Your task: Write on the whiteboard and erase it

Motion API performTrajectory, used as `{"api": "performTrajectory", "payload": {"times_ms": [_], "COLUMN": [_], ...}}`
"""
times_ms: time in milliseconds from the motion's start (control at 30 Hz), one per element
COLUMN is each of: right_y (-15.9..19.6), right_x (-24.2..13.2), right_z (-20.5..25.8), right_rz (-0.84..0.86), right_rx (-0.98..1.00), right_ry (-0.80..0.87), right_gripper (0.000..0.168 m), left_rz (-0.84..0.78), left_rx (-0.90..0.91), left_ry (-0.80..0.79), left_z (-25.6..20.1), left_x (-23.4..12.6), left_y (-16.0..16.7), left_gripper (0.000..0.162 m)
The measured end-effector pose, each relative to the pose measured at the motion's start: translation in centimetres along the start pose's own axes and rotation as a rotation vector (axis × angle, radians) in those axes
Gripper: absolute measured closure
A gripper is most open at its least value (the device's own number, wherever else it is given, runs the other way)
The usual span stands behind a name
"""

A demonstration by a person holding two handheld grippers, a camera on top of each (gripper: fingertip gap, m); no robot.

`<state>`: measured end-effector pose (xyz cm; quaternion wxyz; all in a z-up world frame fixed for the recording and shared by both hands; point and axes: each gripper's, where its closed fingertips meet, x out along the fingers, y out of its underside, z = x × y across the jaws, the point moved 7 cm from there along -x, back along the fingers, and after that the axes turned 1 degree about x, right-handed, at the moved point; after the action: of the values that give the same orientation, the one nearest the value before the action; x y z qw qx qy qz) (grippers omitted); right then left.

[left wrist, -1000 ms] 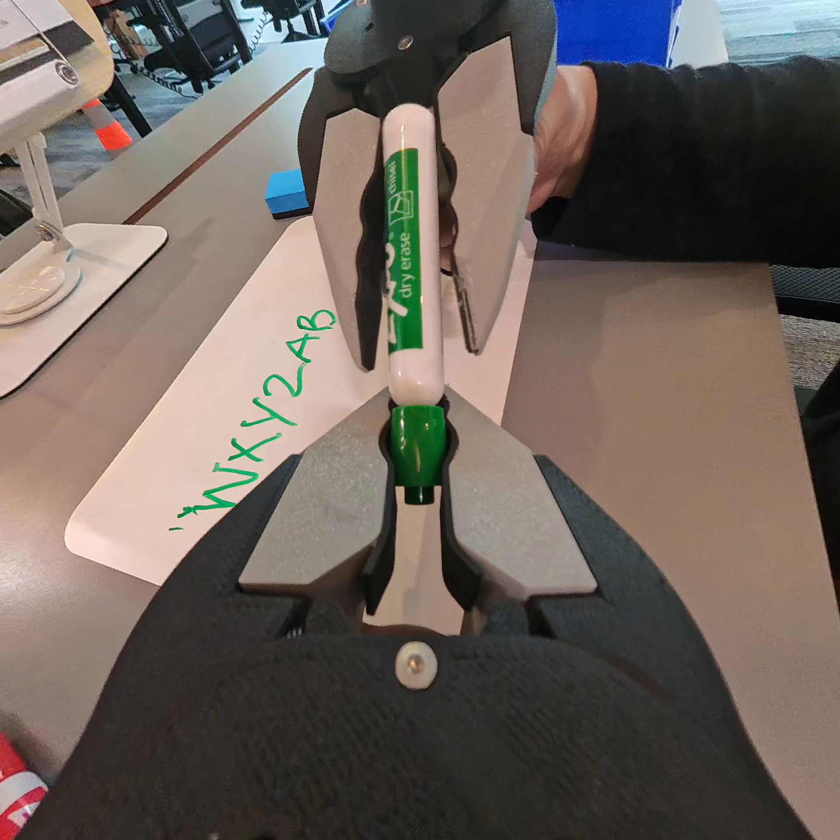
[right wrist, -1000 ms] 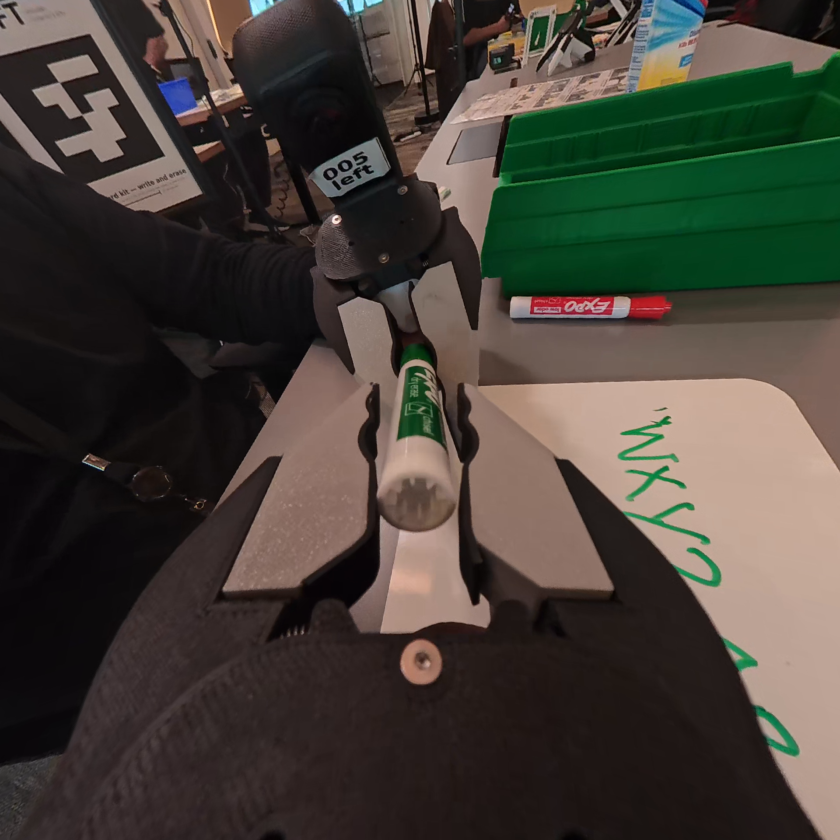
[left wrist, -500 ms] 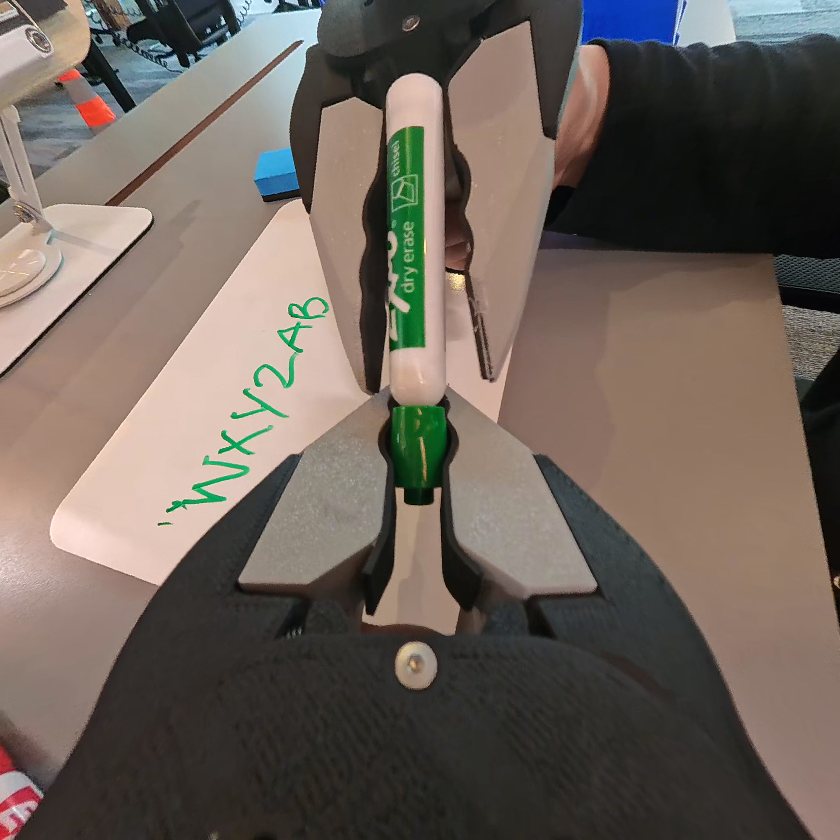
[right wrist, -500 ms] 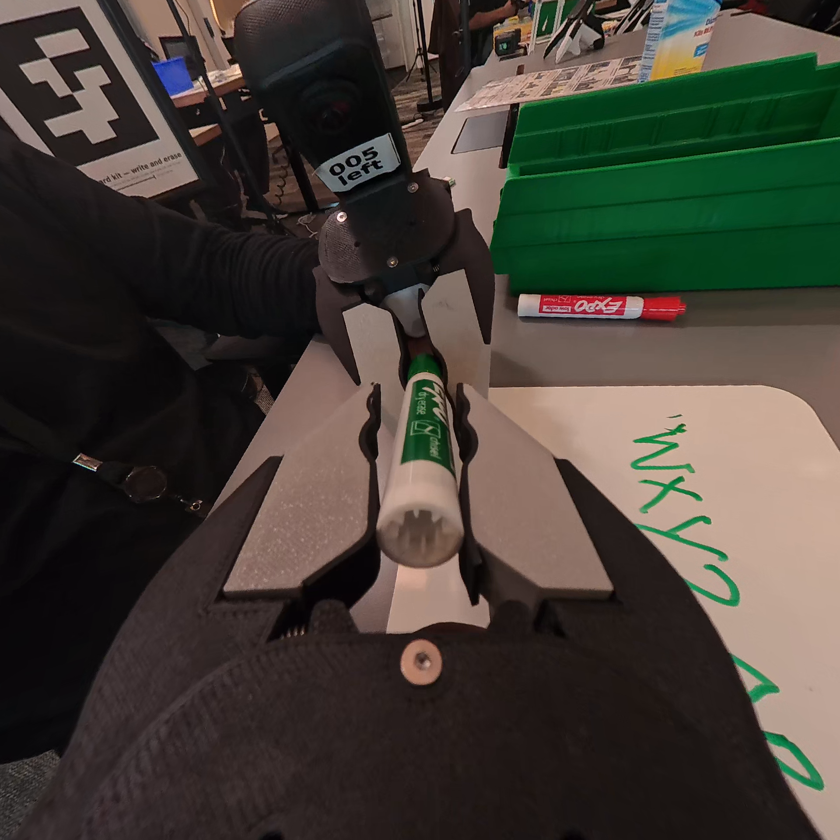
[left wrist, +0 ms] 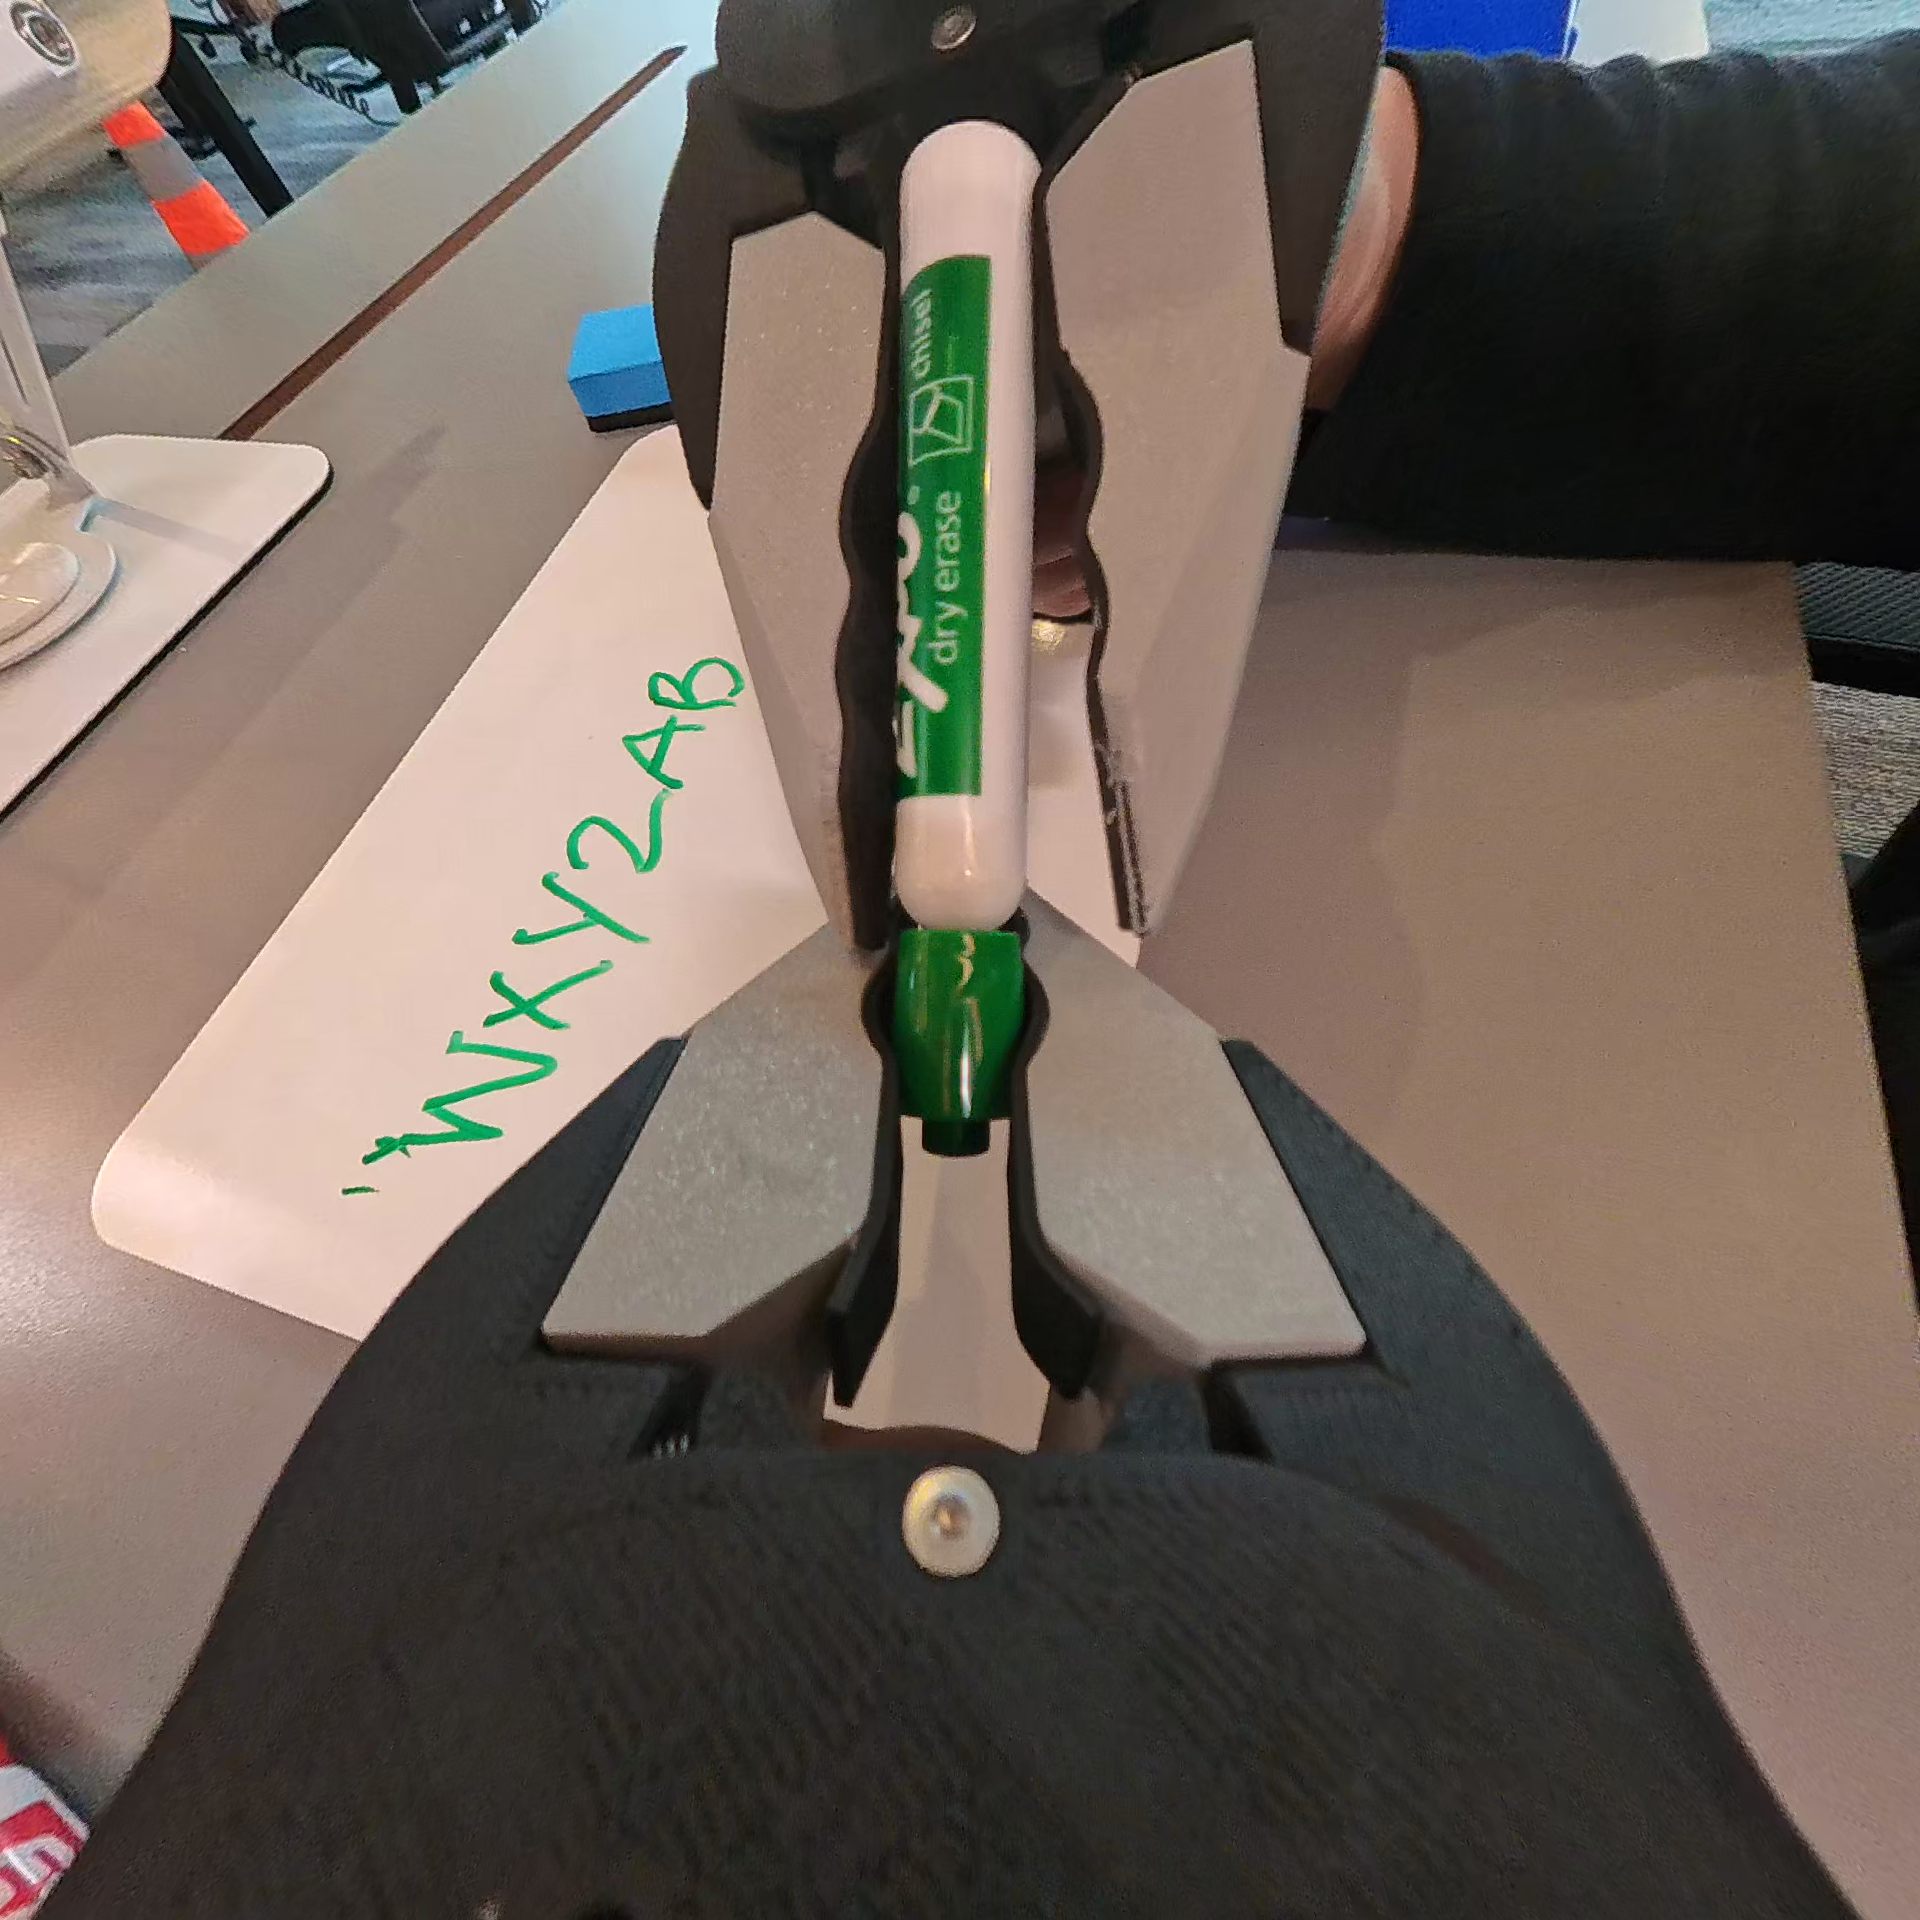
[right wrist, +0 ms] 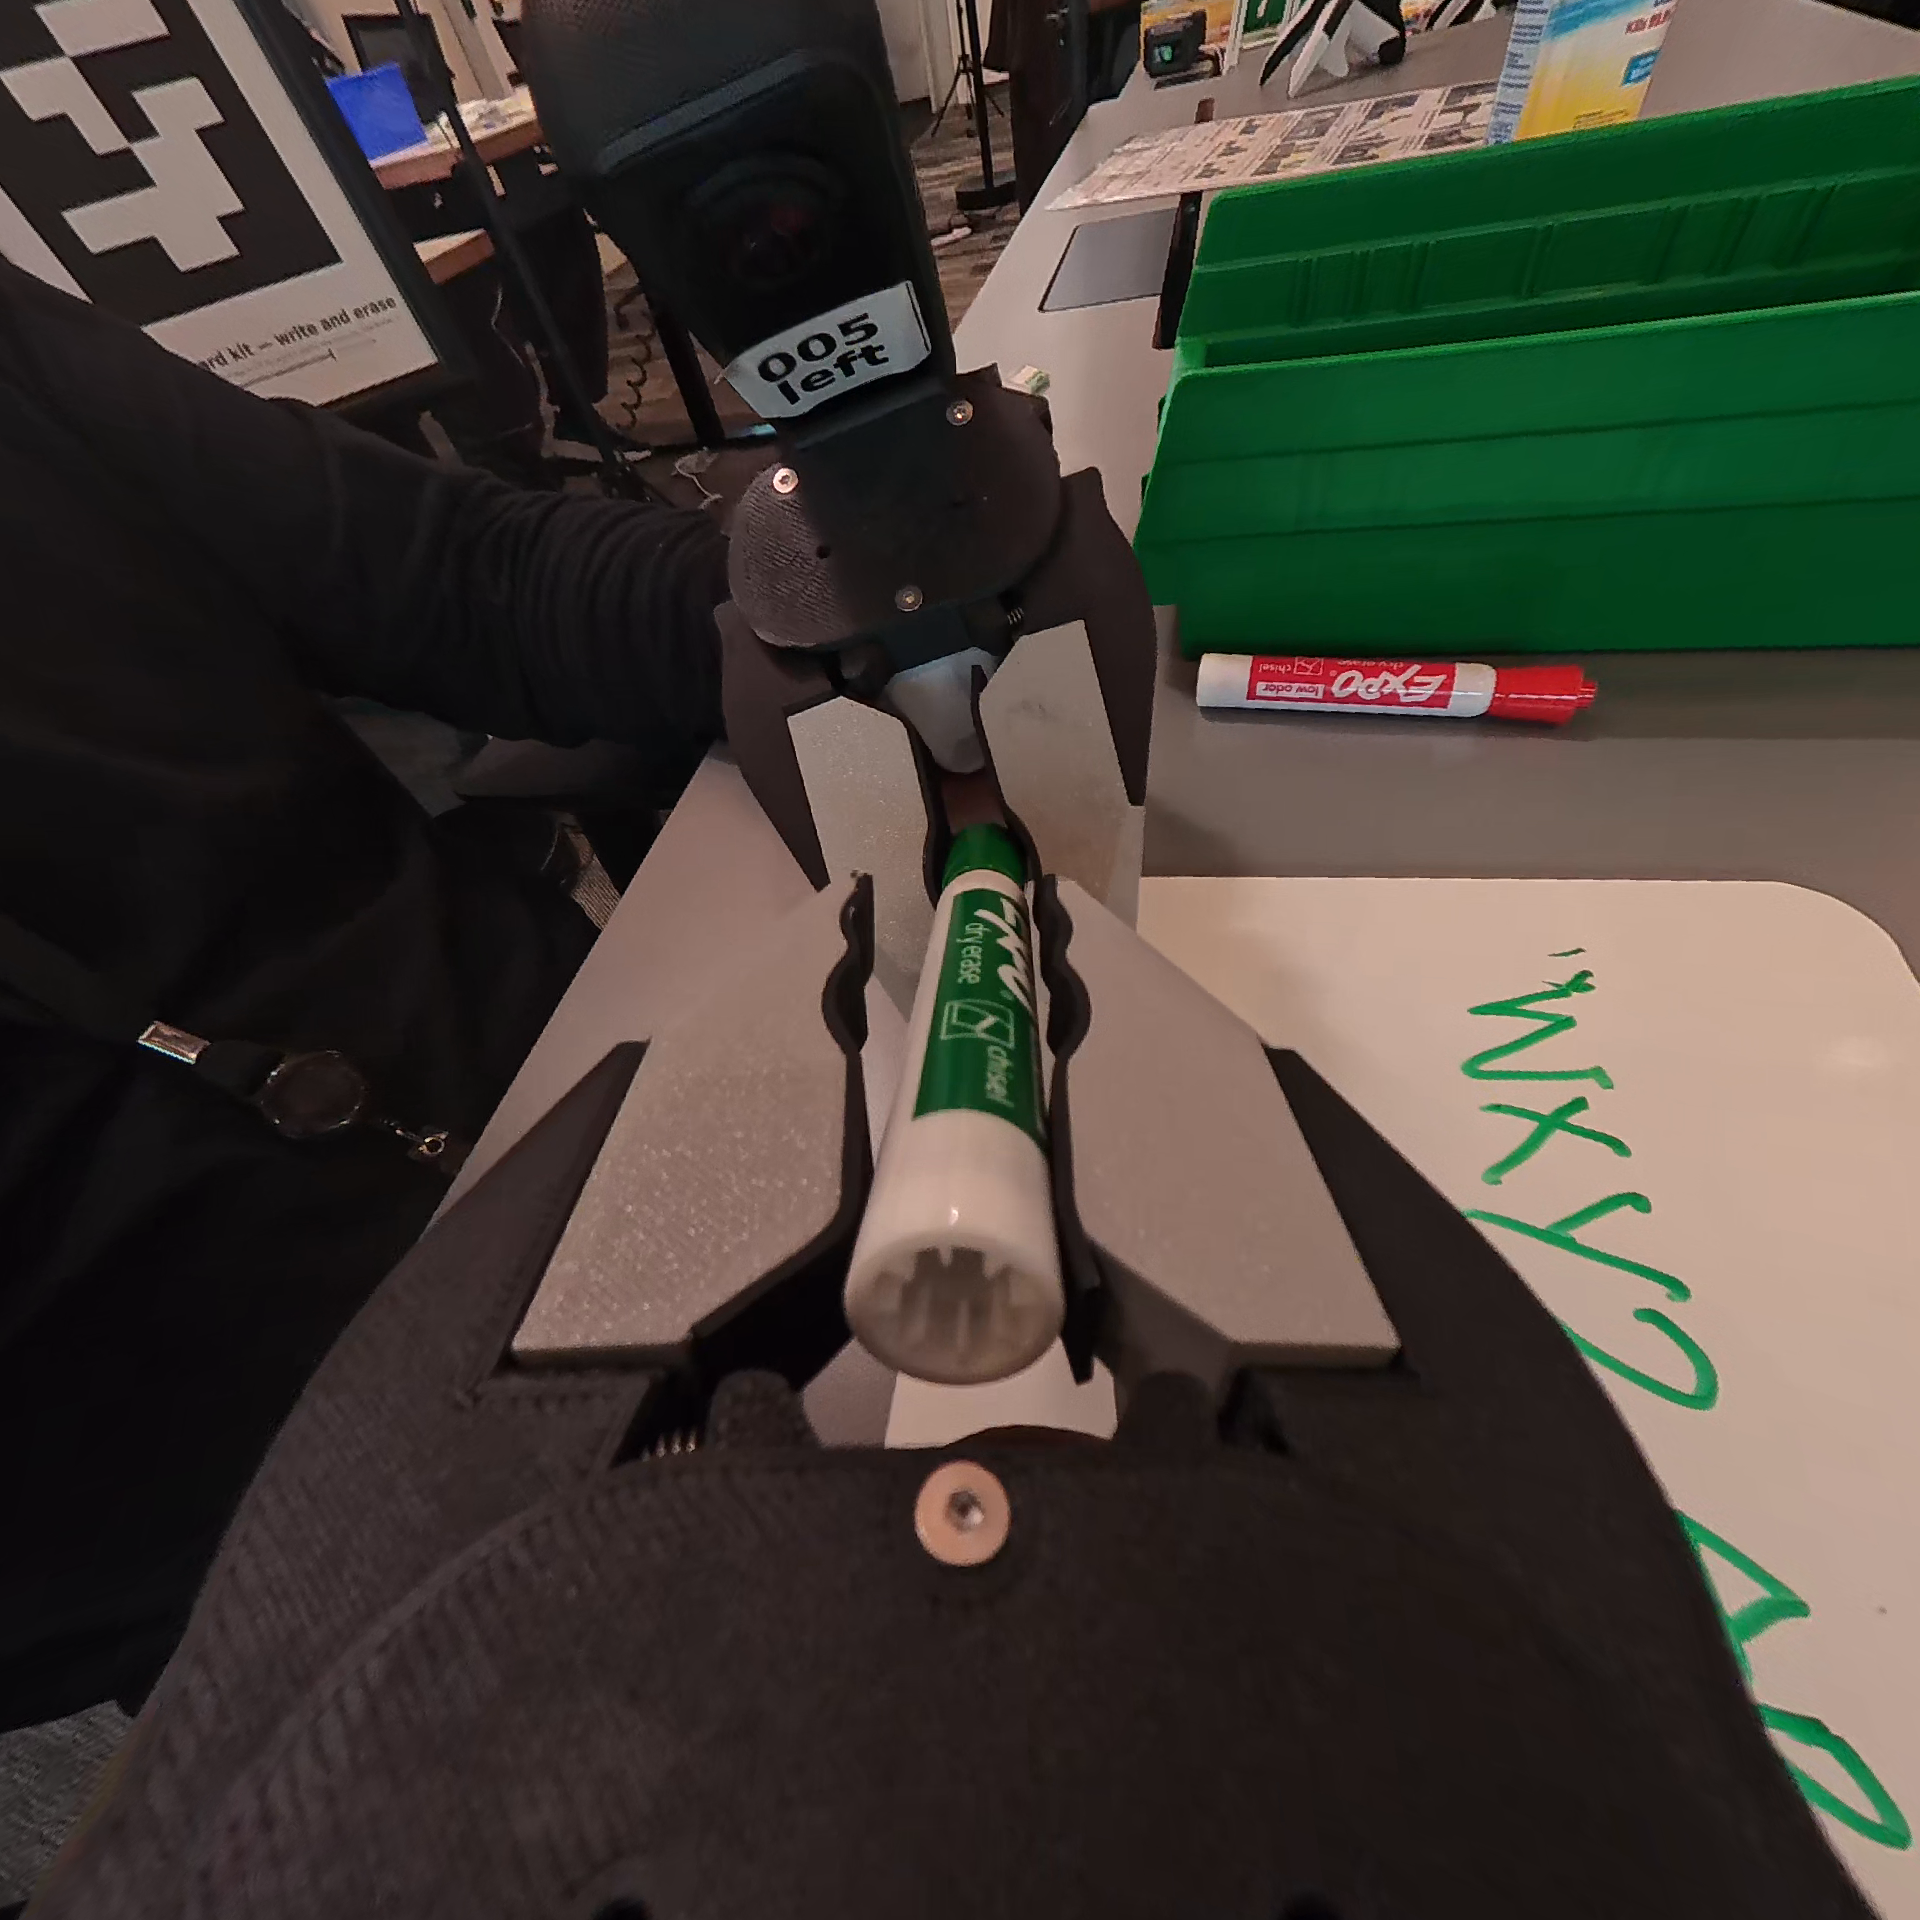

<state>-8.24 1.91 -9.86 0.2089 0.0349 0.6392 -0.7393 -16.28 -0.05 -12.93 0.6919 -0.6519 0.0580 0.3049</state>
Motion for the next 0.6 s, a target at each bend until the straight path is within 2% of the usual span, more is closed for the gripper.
{"api": "performTrajectory", "payload": {"times_ms": [100,167,267,300,333,367,433,533,600], "right_y": [-0.1,-0.2,-0.5,-0.7,-0.8,-0.7,-0.3,0.2,0.2], "right_x": [-0.1,-0.3,-1.1,-1.4,-1.7,-1.8,-1.8,-1.6,-1.5], "right_z": [-0.1,-0.2,-0.6,-0.7,-0.8,-1.0,-1.6,-2.1,-2.2], "right_rz": [0.006,-0.005,-0.042,-0.06,-0.073,-0.07,-0.044,-0.018,-0.018], "right_rx": [-0.018,-0.019,-0.006,0.002,0.011,0.02,0.028,0.05,0.054], "right_ry": [0.02,0.027,0.058,0.065,0.066,0.076,0.124,0.146,0.15], "right_gripper": [0.139,0.139,0.139,0.139,0.139,0.139,0.139,0.14,0.14], "left_rz": [-0.003,0.011,0.046,0.046,0.045,0.045,0.055,0.092,0.098], "left_rx": [-0.013,-0.048,-0.116,-0.129,-0.133,-0.134,-0.138,-0.156,-0.171], "left_ry": [-0.026,-0.034,-0.038,-0.039,-0.037,-0.024,-0.016,-0.033,-0.036], "left_z": [0.2,0.5,1.1,1.2,1.3,1.3,1.2,1.4,1.6], "left_x": [0.1,0.2,0.4,0.3,0.3,0.2,0.2,0.4,0.4], "left_y": [0.0,0.3,0.7,0.8,0.8,0.8,0.9,1.3,1.4], "left_gripper": [0.147,0.127,0.11,0.11,0.124,0.148,0.148,0.137,0.137]}}
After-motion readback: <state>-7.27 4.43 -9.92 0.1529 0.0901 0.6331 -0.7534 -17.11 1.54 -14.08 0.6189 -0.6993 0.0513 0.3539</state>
